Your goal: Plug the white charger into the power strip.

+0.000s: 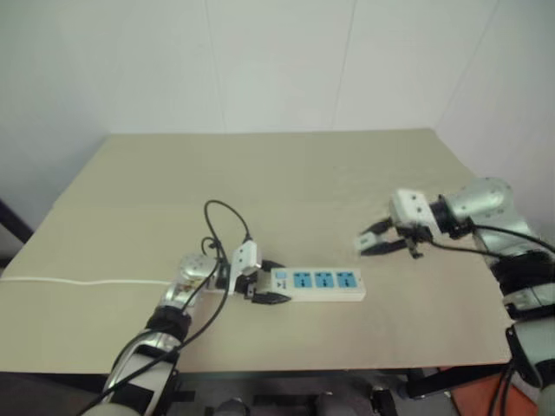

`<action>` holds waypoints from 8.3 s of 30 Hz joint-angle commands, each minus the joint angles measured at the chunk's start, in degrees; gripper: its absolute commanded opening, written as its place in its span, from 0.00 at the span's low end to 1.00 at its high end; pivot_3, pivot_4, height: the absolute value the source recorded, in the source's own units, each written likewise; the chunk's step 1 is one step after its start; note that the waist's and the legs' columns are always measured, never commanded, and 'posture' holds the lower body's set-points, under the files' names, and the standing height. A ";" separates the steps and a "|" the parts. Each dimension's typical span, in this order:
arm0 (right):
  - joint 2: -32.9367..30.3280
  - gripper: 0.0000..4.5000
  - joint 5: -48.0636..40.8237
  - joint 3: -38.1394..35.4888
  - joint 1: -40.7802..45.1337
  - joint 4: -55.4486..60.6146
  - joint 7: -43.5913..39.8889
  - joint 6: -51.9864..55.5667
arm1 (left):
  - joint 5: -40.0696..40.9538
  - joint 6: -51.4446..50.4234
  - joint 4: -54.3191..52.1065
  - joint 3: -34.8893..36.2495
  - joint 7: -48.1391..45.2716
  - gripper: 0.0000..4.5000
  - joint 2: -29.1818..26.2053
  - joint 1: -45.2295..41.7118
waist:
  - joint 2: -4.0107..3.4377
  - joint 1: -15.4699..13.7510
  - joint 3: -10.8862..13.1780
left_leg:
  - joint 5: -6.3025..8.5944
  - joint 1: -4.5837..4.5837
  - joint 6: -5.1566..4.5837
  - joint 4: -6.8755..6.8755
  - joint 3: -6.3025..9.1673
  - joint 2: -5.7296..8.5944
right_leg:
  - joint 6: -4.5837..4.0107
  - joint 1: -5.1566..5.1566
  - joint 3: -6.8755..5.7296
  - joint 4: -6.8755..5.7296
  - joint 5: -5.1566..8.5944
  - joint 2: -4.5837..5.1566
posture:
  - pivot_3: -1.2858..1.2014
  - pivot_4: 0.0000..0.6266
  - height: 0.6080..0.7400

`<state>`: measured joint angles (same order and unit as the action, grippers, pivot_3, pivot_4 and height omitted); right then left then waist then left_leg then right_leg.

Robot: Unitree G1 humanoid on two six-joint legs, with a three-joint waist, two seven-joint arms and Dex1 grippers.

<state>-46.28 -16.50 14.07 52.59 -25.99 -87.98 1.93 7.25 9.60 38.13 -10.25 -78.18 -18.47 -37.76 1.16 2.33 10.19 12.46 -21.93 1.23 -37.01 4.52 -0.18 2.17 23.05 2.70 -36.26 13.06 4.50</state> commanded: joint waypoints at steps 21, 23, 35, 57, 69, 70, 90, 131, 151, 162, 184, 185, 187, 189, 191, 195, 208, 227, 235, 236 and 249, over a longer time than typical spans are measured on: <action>21.61 0.26 -9.02 -13.77 -16.89 25.53 33.07 18.10 | 0.91 -2.56 -1.16 0.67 1.50 0.73 -1.53 -0.16 | 0.00 0.14 0.00 | 0.00 -0.12 0.00 -0.02 0.01 0.00 | 0.03 0.17 -0.02 -0.16 0.00 -0.03 | 0.52 0.24 1.00; 22.26 0.26 -8.56 -12.65 -18.10 25.55 31.96 16.80 | 1.00 -2.73 -1.23 0.70 1.48 0.73 -1.66 -0.16 | 0.00 0.19 0.00 | 0.00 -0.11 0.00 -0.02 0.02 -0.01 | 0.03 0.17 -0.02 -0.15 0.00 -0.04 | 0.52 0.24 1.00; 24.24 0.26 -1.28 -3.45 -22.01 19.06 23.99 2.82 | 0.38 -1.64 1.61 -0.09 -0.70 0.73 -2.57 -1.94 | 0.02 0.29 -0.01 | 0.00 -0.08 0.00 -0.02 0.01 -0.02 | 0.10 0.16 -0.03 -0.14 0.05 -0.06 | 0.52 0.24 1.00; 26.73 0.26 2.52 -4.13 -17.08 3.56 22.07 -4.75 | 0.30 -1.51 0.55 -0.18 -1.75 0.73 -4.02 -1.24 | 0.02 0.43 -0.01 | 0.00 0.02 0.00 -0.01 0.02 -0.04 | 0.04 0.17 -0.02 -0.36 0.02 -0.07 | 0.52 0.24 1.00; 27.27 0.26 2.40 -5.30 -15.56 0.33 23.31 -4.90 | 0.05 -1.00 0.64 -0.40 -2.20 0.73 -4.42 -1.28 | 0.03 0.75 -0.01 | 0.00 0.07 0.00 -0.01 0.02 -0.04 | 0.05 0.17 -0.01 -0.41 0.04 -0.08 | 0.52 0.24 1.00; 27.29 0.26 2.43 -5.38 -15.41 0.01 23.36 -5.00 | 0.07 -1.02 0.57 -0.41 -2.22 0.73 -4.47 -1.22 | 0.03 0.81 -0.01 | 0.00 0.07 0.00 -0.01 0.02 -0.04 | 0.05 0.17 -0.01 -0.41 0.04 -0.08 | 0.52 0.24 1.00; 29.50 0.26 4.46 -3.88 -16.08 -3.05 24.78 -8.01 | 0.38 -1.23 -0.85 -0.38 -2.06 0.73 -4.90 -0.16 | 0.06 1.70 -0.04 | 0.00 0.20 0.00 -0.01 0.02 -0.06 | 0.18 0.10 0.02 -0.46 0.11 -0.09 | 0.52 0.24 1.00; 28.00 0.26 1.56 -4.42 -21.71 0.99 22.88 -4.08 | 2.64 15.64 12.41 2.69 -6.95 0.73 -5.13 -2.45 | 0.11 1.34 -0.06 | 0.00 0.36 0.00 0.11 0.01 -0.10 | 0.33 0.05 0.05 -0.51 0.31 -0.13 | 0.52 0.24 1.00; 23.26 0.26 3.76 -3.51 -18.21 -10.26 19.04 -10.72 | 3.60 11.80 7.30 2.55 -5.44 0.73 -5.02 0.30 | 0.11 0.84 -0.07 | 0.00 0.50 0.00 0.11 0.01 -0.10 | 0.35 -0.10 0.05 -0.49 0.33 -0.13 | 0.52 0.24 1.00; 31.19 0.26 2.58 -0.90 -14.10 -9.78 19.19 -9.69 | 3.70 10.64 6.00 2.50 -4.97 0.73 -4.92 0.85 | 0.11 1.71 -0.08 | 0.00 0.67 0.00 0.14 0.01 -0.14 | 0.34 -0.19 0.06 -0.53 0.33 -0.18 | 0.52 0.24 1.00; 23.15 0.26 6.62 -0.49 -15.69 -20.33 17.12 -13.95 | 3.53 10.25 6.12 2.68 -4.56 0.73 -4.72 0.57 | 0.16 0.35 -0.21 | 0.02 0.93 -0.01 0.18 0.01 -0.30 | 0.26 -0.62 -0.04 -0.29 0.38 -0.30 | 0.52 0.24 1.00; 23.05 0.26 6.35 -0.73 -15.47 -20.90 17.11 -13.58 | 3.56 10.20 5.98 2.71 -4.53 0.73 -4.78 0.67 | 0.16 0.35 -0.22 | 0.02 0.94 -0.01 0.18 0.01 -0.30 | 0.26 -0.63 -0.04 -0.29 0.38 -0.30 | 0.52 0.24 1.00; 22.48 0.26 6.28 -1.01 -15.47 -21.92 17.07 -13.53 | 3.66 10.11 5.66 2.79 -4.53 0.73 -5.02 0.95 | 0.17 0.33 -0.23 | 0.02 0.95 -0.01 0.18 0.01 -0.30 | 0.26 -0.65 -0.04 -0.29 0.38 -0.30 | 0.52 0.24 1.00; 21.97 0.26 6.15 -1.13 -15.96 -22.19 16.58 -13.66 | 3.72 10.06 5.46 2.83 -4.44 0.73 -5.21 1.15 | 0.19 0.33 -0.29 | 0.02 0.98 -0.01 0.18 0.01 -0.30 | 0.26 -0.68 -0.04 -0.28 0.38 -0.30 | 0.52 0.24 1.00; 22.00 0.26 5.67 -1.27 -16.58 -21.92 16.31 -13.04 | 3.80 10.01 5.40 2.87 -4.40 0.73 -5.34 1.20 | 0.21 0.33 -0.33 | 0.02 0.98 -0.01 0.18 0.01 -0.30 | 0.26 -0.69 -0.04 -0.27 0.38 -0.30 | 0.52 0.24 1.00; 22.54 0.26 4.92 -1.27 -17.87 -21.49 16.69 -12.18 | 3.89 9.89 5.30 2.92 -4.44 0.73 -5.55 1.13 | 0.22 0.30 -0.35 | 0.02 0.97 -0.01 0.18 0.02 -0.30 | 0.25 -0.69 -0.05 -0.23 0.38 -0.30 | 0.52 0.24 1.00; 23.16 0.26 5.09 -0.29 -19.86 -21.67 17.45 -14.09 | 4.07 9.66 5.01 3.40 -5.15 0.73 -7.24 0.92 | 0.28 0.29 -0.46 | 0.02 0.96 -0.01 0.25 0.03 -0.32 | 0.25 -0.74 -0.10 -0.03 0.38 -0.30 | 0.52 0.24 1.00; 28.26 0.26 8.31 5.15 -13.71 -26.17 15.55 -11.88 | 4.66 8.81 2.19 3.13 -3.97 0.73 -7.46 2.75 | 0.26 1.77 -0.62 | 0.03 1.20 -0.01 0.42 0.02 -0.77 | 0.10 -0.79 -0.05 0.00 0.33 -0.76 | 0.52 0.24 1.00; 26.10 0.26 7.86 3.35 -18.00 -25.80 16.44 -11.67 | 4.80 8.64 1.95 3.39 -4.31 0.73 -8.21 2.81 | 0.27 1.60 -0.88 | 0.03 1.38 -0.01 0.70 0.01 -0.77 | 0.00 -0.86 -0.02 0.05 0.38 -0.77 | 0.52 0.24 1.00; 25.95 0.26 7.95 3.27 -18.45 -25.72 16.52 -11.57 | 4.82 8.64 2.03 3.40 -4.36 0.73 -8.30 2.69 | 0.27 1.59 -0.89 | 0.03 1.39 -0.01 0.70 0.01 -0.77 | 0.00 -0.86 -0.02 0.05 0.38 -0.77 | 0.52 0.24 1.00; 26.49 0.26 9.16 4.38 -17.68 -24.68 16.28 -12.27 | 4.99 8.56 1.92 3.40 -4.32 0.73 -8.38 2.58 | 0.29 1.51 -0.97 | 0.03 1.44 -0.01 0.81 0.01 -0.77 | -0.06 -0.88 -0.03 0.09 0.42 -0.77 | 0.52 0.24 1.00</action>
<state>-15.35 -16.00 14.92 40.58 -42.34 -72.64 -14.48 11.34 17.22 43.13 -8.68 -80.78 -24.11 -34.92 1.45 3.84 9.21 12.49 -20.49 1.22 -36.19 4.54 -0.95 2.11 22.17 2.67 -36.17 13.48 3.73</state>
